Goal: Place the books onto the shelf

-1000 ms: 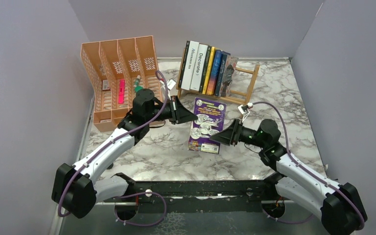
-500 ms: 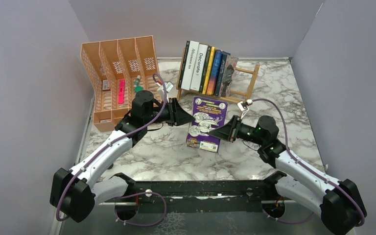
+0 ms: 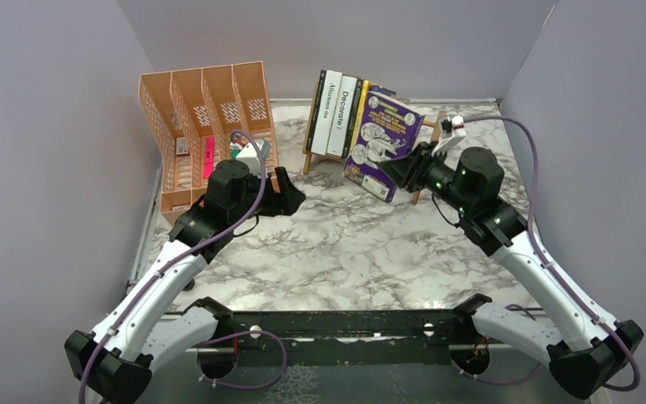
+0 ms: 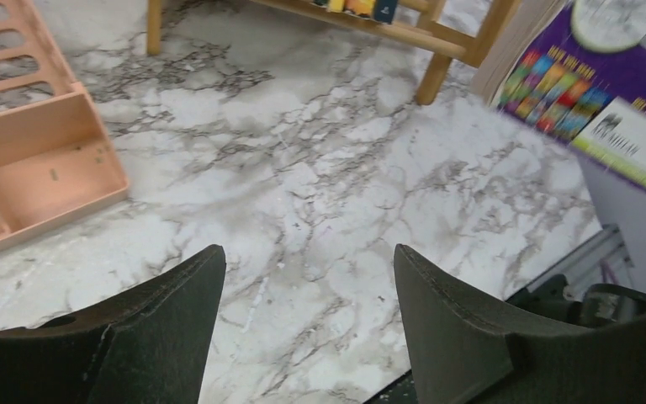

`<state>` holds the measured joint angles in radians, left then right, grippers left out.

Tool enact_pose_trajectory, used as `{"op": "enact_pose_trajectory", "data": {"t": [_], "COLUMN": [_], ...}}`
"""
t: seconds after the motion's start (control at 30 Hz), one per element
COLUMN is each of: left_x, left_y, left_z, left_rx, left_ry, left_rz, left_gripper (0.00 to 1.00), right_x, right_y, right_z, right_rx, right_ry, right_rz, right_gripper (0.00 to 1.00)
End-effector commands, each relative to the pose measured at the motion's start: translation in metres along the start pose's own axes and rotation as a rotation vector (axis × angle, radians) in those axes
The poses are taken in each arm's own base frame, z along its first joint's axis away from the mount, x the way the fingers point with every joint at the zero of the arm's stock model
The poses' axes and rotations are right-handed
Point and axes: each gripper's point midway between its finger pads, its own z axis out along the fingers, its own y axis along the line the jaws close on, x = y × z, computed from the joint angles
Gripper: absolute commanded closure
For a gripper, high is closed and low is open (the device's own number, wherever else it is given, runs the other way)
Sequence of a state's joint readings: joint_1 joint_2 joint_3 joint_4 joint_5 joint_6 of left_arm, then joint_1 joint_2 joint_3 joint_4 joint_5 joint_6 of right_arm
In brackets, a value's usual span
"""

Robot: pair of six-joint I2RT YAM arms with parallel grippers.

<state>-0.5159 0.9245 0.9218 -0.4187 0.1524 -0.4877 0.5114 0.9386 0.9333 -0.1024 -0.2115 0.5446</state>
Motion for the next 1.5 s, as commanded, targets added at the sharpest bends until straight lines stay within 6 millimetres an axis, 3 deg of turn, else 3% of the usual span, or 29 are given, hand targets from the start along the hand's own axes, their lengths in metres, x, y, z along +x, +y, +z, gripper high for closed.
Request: {"op": "enact_pose_trajectory", "data": {"t": [0.0, 0.2, 0.4, 0.53, 0.77, 1.03, 1.17, 1.47], "left_x": [0.004, 0.018, 0.037, 0.04, 0.036, 0.037, 0.037, 0.036], "left_y": [0.031, 0.043, 0.044, 0.045, 0.047, 0.048, 0.049, 0.05], "left_z": [-0.008, -0.007, -0.002, -0.004, -0.009, -0.01, -0.011, -0.012], "left_rx": [-0.145, -0.171, -0.142, -0.14, -0.156, -0.159, -0.162, -0.171], "left_ry": [-0.005, 0.017, 0.069, 0.068, 0.039, 0.041, 0.036, 0.03], "left_rz": [0.077, 0.093, 0.078, 0.076, 0.087, 0.091, 0.091, 0.095], "left_gripper": [0.26, 0.25, 0.25, 0.25, 0.25, 0.25, 0.25, 0.25], "right_x": [-0.034, -0.074, -0.095, -0.097, -0.084, -0.034, -0.018, 0.001], "right_y": [-0.06, -0.098, -0.112, -0.131, -0.167, -0.203, -0.212, -0.219], "right_z": [0.0, 0.004, 0.033, 0.047, 0.057, 0.087, 0.109, 0.138], "right_rx": [0.37, 0.659, 0.788, 0.905, 1.094, 1.158, 1.077, 0.953], "right_ry": [-0.05, -0.121, -0.099, -0.07, -0.066, 0.036, 0.045, 0.084], "right_rz": [-0.155, -0.201, -0.23, -0.272, -0.302, -0.282, -0.284, -0.232], "right_gripper": [0.99, 1.0, 0.99, 0.99, 0.99, 0.99, 0.99, 0.99]}}
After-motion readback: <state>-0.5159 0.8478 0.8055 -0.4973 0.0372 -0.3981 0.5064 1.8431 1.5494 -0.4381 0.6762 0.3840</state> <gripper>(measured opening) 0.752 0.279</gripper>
